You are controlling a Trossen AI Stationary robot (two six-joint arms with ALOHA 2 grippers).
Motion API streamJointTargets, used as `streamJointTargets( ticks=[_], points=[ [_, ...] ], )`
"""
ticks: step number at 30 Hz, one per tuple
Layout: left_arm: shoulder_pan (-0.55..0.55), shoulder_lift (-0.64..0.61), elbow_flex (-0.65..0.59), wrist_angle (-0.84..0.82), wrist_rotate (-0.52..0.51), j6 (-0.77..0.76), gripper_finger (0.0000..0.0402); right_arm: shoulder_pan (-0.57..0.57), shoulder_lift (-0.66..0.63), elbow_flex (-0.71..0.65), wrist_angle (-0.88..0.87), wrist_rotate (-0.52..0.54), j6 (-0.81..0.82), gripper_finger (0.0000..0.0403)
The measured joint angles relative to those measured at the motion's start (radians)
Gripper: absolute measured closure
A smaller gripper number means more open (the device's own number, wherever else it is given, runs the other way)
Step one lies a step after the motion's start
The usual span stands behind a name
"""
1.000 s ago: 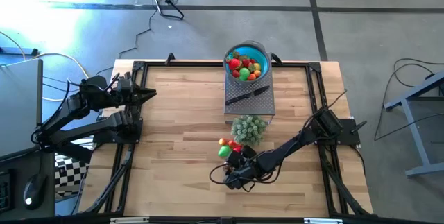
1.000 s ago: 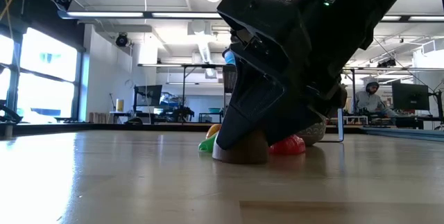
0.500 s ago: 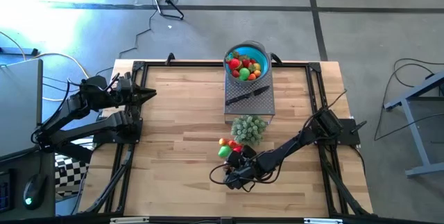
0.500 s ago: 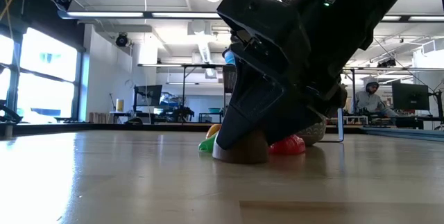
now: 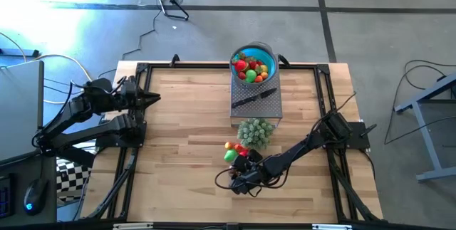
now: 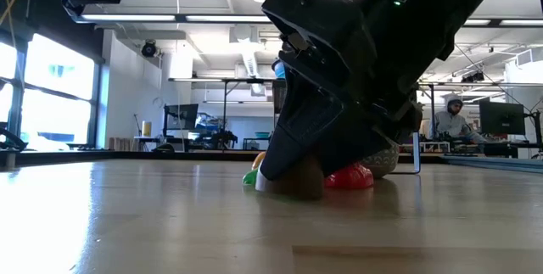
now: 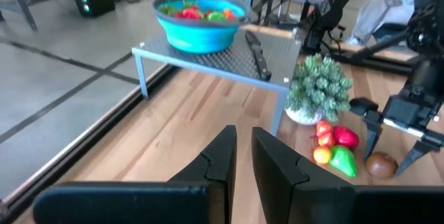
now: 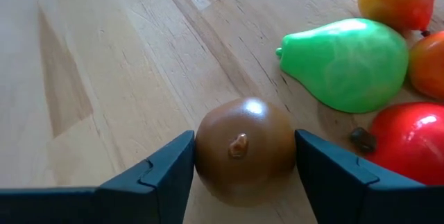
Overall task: Pick & Place Fruit
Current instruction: Put the brown kiwi into the blue strainer bowl
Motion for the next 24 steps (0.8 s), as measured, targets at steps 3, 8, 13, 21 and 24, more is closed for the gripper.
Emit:
streamJointTargets(
  ticks=[3, 8, 13, 21, 24],
  points=[
    [0.0, 0.0, 0.0, -0.027, 0.0, -0.004, 0.0358, 0.0, 0.0, 0.0, 0.0, 0.0, -0.002, 0.0184],
    [0.0, 0.0, 0.0, -0.041, 0.0, -0.031, 0.0358, 0.0, 0.0, 0.0, 0.002, 0.003, -0.003, 0.0183],
    [0.0, 0.0, 0.0, -0.041, 0.0, -0.048, 0.0358, 0.0, 0.0, 0.0, 0.063, -0.006, -0.029, 0.0187],
    [0.0, 0.0, 0.0, -0.041, 0.0, -0.048, 0.0358, 0.0, -0.019, 0.0, 0.128, -0.006, -0.042, 0.0189],
    [0.0, 0.0, 0.0, -0.041, 0.0, -0.049, 0.0358, -0.002, -0.042, 0.001, 0.133, 0.002, -0.059, 0.0188]
  ],
)
